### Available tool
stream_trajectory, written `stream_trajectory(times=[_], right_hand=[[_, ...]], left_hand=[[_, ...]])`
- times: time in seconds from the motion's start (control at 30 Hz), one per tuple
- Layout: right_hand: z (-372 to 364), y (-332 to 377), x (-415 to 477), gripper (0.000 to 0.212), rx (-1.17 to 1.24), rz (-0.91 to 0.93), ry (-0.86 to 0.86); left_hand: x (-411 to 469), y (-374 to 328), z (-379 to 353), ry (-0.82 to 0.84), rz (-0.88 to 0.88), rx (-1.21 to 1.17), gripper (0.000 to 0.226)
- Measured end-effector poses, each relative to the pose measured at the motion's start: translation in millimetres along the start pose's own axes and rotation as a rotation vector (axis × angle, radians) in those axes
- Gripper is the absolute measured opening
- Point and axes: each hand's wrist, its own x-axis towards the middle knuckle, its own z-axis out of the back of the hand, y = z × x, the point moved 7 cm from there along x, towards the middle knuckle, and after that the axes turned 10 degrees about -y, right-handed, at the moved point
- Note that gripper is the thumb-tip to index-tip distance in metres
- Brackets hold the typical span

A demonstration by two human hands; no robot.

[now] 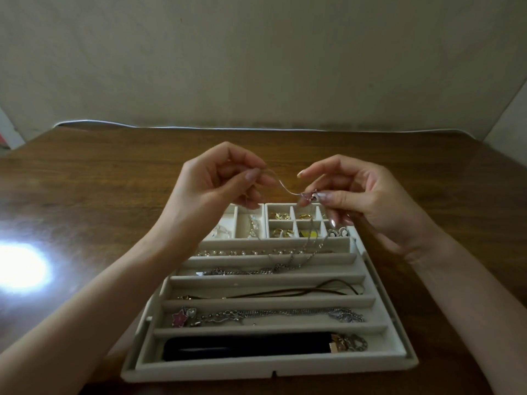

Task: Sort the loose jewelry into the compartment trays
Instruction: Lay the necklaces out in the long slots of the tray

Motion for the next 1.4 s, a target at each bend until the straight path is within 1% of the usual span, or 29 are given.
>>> stream_trajectory(times=[0.07,0.17,0.23,0.27,0.33,0.4,0.47,0.53,0.6,0.67,0.73,0.8,0.87,1.03,1.2,1.27,1.4], right_hand=[[1,1,1,0.025,0.014,0.019,-0.013],[0,1,0,0.023,0.033,0.025,-0.025],[-2,2,-1,0.023,0.039,0.039,-0.017],[-3,3,-1,0.022,0.044,0.046,-0.015],[-5,4,-2,0.021,0.055,0.058,-0.012],[-7,5,-2,0.019,0.068,0.070,-0.012],[-9,5,-3,0.017,0.084,0.083,-0.027],[-9,7,-3,0.016,0.099,0.100,-0.057],[-9,9,-4,0.016,0.114,0.120,-0.087],[-8,10,-4,0.015,0.112,0.139,-0.114],[-8,10,-4,0.014,0.103,0.149,-0.122],[-7,9,-3,0.014,0.099,0.144,-0.109],[-7,8,-3,0.016,0.075,0.126,-0.088],[-13,5,-6,0.021,-0.091,0.093,-0.002],[-19,3,-5,0.029,-0.174,0.114,0.049],[-17,2,-4,0.028,-0.191,0.131,0.038],[-18,3,-4,0.020,-0.140,0.111,0.047]], left_hand=[[0,3,0,0.016,0.027,0.032,0.009],[-3,6,-6,0.103,0.064,0.100,0.010],[-5,9,-10,0.142,0.046,0.189,0.010],[-5,10,-11,0.145,0.007,0.264,0.009],[-5,9,-12,0.130,-0.128,0.457,0.009],[-6,6,-15,0.148,-0.217,0.559,0.021],[-8,8,-20,0.227,-0.172,0.508,0.028],[-12,12,-28,0.318,-0.024,0.347,0.036],[-16,16,-33,0.348,0.096,0.199,0.041],[-16,18,-33,0.323,0.171,0.102,0.037],[-15,18,-32,0.296,0.212,0.052,0.027],[-14,18,-29,0.281,0.217,0.059,0.021],[-13,18,-28,0.279,0.213,0.062,0.021],[-13,14,-27,0.293,0.183,0.024,0.017],[-11,14,-24,0.270,0.177,0.003,0.020],[-9,15,-21,0.244,0.177,0.001,0.023],[-8,12,-21,0.212,0.140,0.018,0.016]])
